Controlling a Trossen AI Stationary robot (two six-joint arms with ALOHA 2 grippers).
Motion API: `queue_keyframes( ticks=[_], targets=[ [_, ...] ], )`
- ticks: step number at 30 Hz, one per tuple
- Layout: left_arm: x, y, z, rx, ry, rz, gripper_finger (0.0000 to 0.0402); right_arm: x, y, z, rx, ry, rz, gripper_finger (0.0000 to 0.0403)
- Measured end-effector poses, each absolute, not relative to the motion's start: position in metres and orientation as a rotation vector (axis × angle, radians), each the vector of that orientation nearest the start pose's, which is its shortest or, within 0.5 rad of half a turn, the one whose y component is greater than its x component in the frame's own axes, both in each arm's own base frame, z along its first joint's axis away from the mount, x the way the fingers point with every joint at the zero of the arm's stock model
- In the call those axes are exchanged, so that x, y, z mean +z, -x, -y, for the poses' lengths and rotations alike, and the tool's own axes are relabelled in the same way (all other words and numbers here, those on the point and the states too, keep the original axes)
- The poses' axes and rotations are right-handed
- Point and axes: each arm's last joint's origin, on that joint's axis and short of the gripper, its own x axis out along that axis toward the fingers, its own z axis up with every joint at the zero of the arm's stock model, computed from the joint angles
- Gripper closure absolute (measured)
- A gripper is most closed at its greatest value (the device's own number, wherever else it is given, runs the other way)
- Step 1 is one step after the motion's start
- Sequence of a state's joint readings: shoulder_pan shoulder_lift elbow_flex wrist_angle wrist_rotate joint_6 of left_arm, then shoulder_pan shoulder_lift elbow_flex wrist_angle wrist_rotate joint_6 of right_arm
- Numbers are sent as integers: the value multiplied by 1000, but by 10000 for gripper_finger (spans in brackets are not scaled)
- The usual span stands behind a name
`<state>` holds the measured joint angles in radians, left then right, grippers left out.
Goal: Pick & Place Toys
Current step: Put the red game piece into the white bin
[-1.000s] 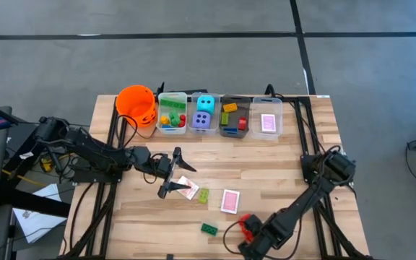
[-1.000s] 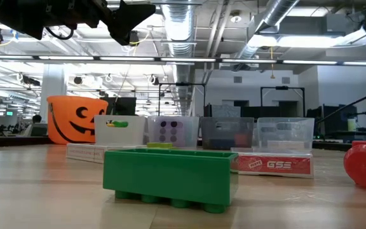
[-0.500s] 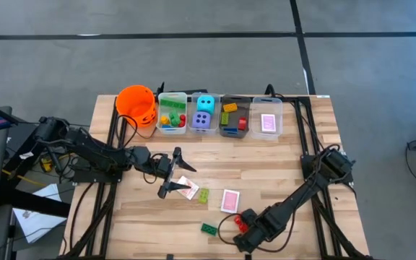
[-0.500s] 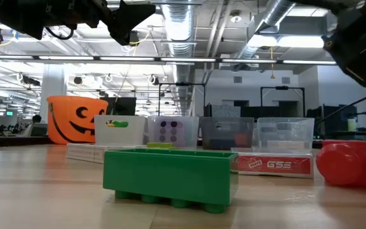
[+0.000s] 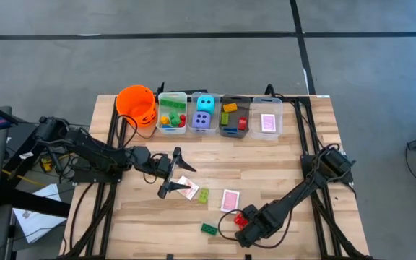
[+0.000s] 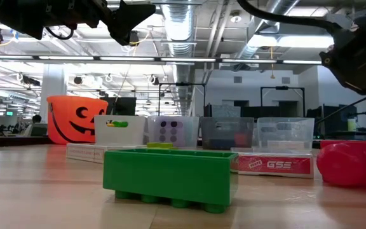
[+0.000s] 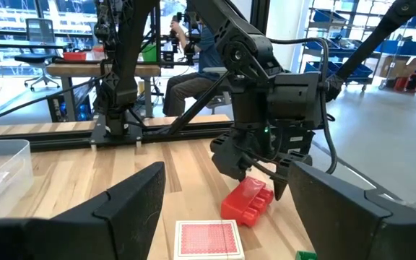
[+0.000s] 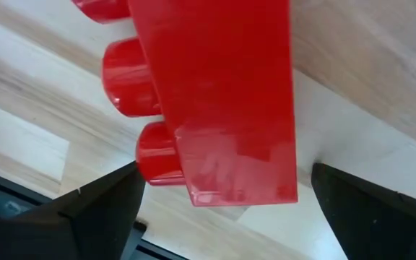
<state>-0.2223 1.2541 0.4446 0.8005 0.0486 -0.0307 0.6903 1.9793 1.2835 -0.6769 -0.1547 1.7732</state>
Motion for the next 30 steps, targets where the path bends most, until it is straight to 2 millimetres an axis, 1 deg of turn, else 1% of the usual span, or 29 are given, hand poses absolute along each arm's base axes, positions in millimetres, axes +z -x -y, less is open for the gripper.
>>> queue_keyframes(
  ticks=[10, 30],
  targets=[
    [216, -240, 56, -271, 28, -29, 116, 140, -284, -238, -657, -982, -1381, 14],
    [215, -240, 56, -271, 28, -36, 116, 139, -289, -232, -644, -914, -1318, 14]
  ],
)
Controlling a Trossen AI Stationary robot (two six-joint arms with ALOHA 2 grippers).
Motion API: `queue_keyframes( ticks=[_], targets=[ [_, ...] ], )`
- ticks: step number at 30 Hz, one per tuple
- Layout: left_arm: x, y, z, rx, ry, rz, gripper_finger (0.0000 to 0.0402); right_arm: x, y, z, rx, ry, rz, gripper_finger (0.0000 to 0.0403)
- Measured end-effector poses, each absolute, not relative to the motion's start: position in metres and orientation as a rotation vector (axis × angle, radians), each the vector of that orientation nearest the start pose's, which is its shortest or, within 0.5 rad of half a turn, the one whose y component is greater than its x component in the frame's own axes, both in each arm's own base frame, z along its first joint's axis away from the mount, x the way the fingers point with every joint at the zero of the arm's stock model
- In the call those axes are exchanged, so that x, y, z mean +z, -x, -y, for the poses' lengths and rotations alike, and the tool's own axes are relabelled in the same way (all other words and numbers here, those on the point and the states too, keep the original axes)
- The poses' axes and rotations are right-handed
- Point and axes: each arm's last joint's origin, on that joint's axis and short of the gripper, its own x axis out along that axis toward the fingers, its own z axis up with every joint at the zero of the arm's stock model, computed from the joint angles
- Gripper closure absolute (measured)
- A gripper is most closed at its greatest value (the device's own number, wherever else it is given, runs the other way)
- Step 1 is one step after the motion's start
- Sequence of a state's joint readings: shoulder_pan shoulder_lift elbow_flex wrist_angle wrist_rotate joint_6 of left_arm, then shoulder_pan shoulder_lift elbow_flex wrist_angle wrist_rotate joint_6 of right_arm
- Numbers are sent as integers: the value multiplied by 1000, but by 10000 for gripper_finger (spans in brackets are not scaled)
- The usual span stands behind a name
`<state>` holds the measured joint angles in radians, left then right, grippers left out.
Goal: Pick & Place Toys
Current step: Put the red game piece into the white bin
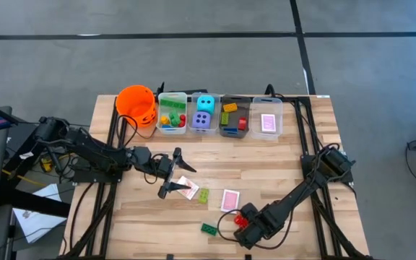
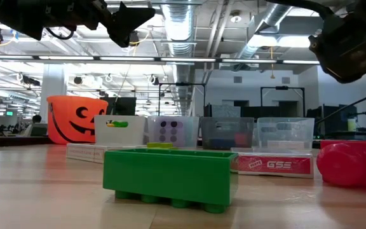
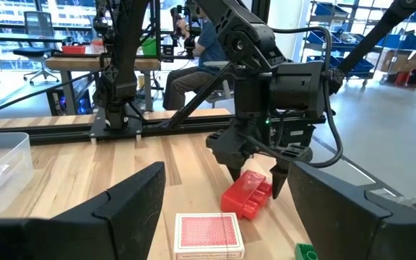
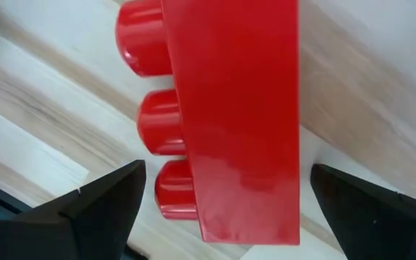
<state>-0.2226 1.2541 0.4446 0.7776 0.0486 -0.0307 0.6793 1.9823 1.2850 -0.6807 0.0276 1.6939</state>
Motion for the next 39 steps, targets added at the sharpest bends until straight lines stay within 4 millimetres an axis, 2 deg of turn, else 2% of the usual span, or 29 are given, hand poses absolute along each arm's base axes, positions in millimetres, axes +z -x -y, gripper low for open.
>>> queue_keyframes(
  ticks=[28, 32, 39],
  targets=[
    [215, -240, 56, -271, 28, -36, 116, 138, -290, -232, -614, -889, -1316, 19],
    [215, -240, 56, -270, 28, -36, 116, 138, -289, -232, -602, -888, -1341, 45],
    [215, -240, 56, -270, 28, -36, 116, 138, -290, -233, -595, -884, -1341, 131]
  ],
)
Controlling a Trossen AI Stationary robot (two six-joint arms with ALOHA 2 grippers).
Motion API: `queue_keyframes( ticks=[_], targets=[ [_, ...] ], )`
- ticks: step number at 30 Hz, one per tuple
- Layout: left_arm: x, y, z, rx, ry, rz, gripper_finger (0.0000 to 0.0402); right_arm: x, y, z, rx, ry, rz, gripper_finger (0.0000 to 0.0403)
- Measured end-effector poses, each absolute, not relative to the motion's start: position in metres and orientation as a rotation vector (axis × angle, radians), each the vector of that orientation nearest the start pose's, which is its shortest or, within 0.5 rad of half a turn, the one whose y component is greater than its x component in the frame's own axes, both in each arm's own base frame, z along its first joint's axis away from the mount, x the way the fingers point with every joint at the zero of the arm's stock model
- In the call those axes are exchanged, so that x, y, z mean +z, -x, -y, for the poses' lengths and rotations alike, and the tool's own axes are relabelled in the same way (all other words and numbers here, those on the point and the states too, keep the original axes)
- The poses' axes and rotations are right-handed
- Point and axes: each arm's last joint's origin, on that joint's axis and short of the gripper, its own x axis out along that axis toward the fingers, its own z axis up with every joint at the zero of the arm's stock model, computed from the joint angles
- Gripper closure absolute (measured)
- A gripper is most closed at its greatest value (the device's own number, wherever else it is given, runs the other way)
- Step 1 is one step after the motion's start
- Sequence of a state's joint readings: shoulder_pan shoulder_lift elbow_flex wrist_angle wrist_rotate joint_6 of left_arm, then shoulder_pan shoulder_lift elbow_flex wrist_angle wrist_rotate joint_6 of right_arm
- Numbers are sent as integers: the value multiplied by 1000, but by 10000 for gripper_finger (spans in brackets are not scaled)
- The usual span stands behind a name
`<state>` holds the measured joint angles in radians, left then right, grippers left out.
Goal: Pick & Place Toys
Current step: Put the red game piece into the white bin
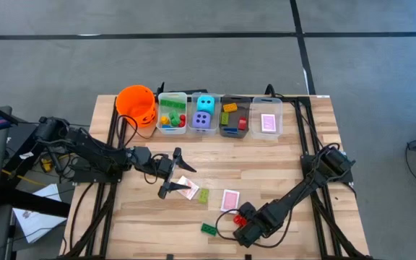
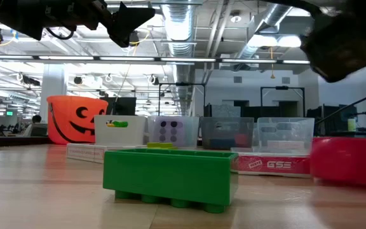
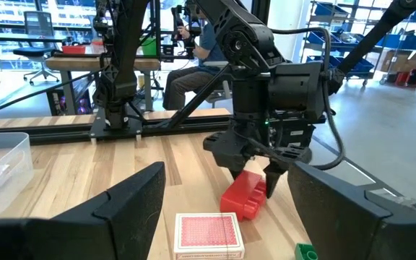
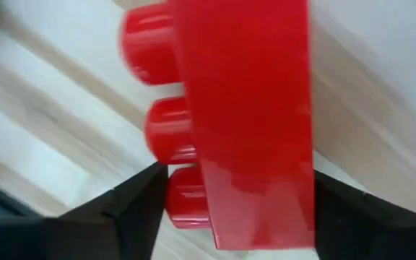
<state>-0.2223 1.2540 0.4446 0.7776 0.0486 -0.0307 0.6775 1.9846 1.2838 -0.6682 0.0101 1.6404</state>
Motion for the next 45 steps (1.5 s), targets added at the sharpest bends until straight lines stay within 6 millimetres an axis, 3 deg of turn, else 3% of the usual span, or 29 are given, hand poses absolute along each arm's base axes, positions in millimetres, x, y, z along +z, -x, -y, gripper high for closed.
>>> queue_keyframes(
  ticks=[8, 14, 22, 29, 35, 45],
  targets=[
    [220, -241, 55, -252, 41, 7, 116, 145, -292, -228, -530, -786, -1298, 173],
    [224, -241, 52, -142, 145, 46, 116, 168, -289, -208, -611, -605, -1270, 201],
    [222, -243, 36, 99, 413, 57, 116, 209, -291, -189, -661, -375, -1214, 290],
    [213, -244, 29, 94, 447, -39, 116, 215, -297, -187, -629, -354, -1177, 331],
    [210, -244, 29, 97, 433, -68, 116, 215, -296, -189, -669, -467, -1198, 295],
    [207, -244, 30, 57, 401, -103, 116, 215, -290, -205, -690, -623, -1199, 136]
  ],
)
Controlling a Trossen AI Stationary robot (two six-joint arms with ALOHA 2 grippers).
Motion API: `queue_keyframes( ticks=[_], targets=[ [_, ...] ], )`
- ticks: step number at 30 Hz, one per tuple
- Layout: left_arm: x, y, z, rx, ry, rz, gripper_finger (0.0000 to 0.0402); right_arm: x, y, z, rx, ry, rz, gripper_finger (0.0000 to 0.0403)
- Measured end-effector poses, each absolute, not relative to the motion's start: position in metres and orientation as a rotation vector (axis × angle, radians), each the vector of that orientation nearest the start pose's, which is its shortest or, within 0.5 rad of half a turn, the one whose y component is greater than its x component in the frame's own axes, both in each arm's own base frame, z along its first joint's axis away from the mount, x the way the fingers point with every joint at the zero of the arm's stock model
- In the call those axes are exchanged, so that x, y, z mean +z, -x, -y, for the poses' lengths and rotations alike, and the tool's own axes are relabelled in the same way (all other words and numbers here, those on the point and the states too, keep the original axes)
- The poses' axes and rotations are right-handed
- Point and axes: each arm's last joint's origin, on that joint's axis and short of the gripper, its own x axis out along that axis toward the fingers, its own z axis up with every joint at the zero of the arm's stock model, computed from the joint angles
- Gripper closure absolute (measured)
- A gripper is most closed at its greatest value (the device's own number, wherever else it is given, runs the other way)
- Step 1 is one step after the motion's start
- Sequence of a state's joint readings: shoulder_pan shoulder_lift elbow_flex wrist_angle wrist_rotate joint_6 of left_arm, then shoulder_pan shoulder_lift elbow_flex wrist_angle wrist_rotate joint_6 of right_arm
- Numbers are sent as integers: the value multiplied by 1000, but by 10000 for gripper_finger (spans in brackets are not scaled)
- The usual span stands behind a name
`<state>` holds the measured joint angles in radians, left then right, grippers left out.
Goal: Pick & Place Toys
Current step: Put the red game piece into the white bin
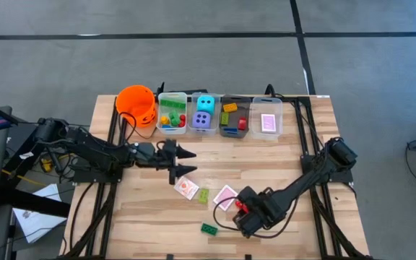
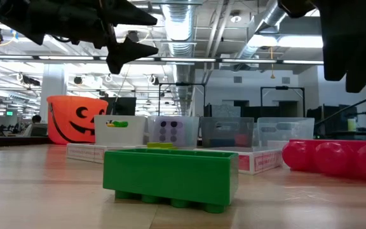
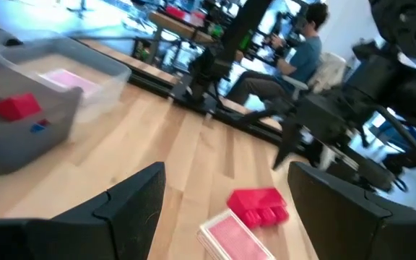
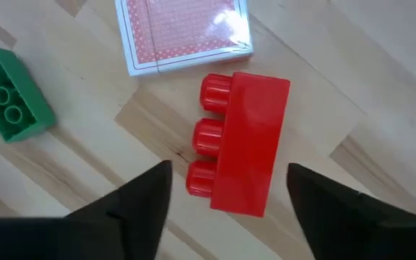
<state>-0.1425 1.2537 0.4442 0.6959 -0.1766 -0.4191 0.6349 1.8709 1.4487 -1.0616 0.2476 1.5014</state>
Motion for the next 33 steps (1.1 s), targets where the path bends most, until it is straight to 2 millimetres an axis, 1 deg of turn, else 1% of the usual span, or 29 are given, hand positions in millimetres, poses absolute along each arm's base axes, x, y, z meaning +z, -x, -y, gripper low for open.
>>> queue_keyframes(
  ticks=[2, 5, 14, 18, 21, 25, 27, 33],
  targets=[
    [206, -244, 31, 20, 401, -122, 116, 215, -289, -205, -702, -642, -1196, 117],
    [206, -244, 33, -34, 403, -137, 116, 214, -290, -205, -710, -670, -1198, 100],
    [205, -244, 33, -47, 400, -151, 116, 214, -291, -208, -672, -720, -1229, 71],
    [205, -244, 33, -50, 370, -147, 116, 205, -289, -206, -694, -744, -1251, 54],
    [205, -244, 33, -54, 308, -147, 116, 193, -284, -204, -727, -766, -1278, 38],
    [205, -244, 33, -55, 299, -146, 116, 180, -280, -201, -747, -785, -1280, 18],
    [205, -244, 33, -55, 298, -146, 116, 175, -281, -200, -741, -797, -1273, 11],
    [205, -244, 33, -55, 296, -146, 116, 170, -288, -196, -703, -840, -1240, 3]
  ],
)
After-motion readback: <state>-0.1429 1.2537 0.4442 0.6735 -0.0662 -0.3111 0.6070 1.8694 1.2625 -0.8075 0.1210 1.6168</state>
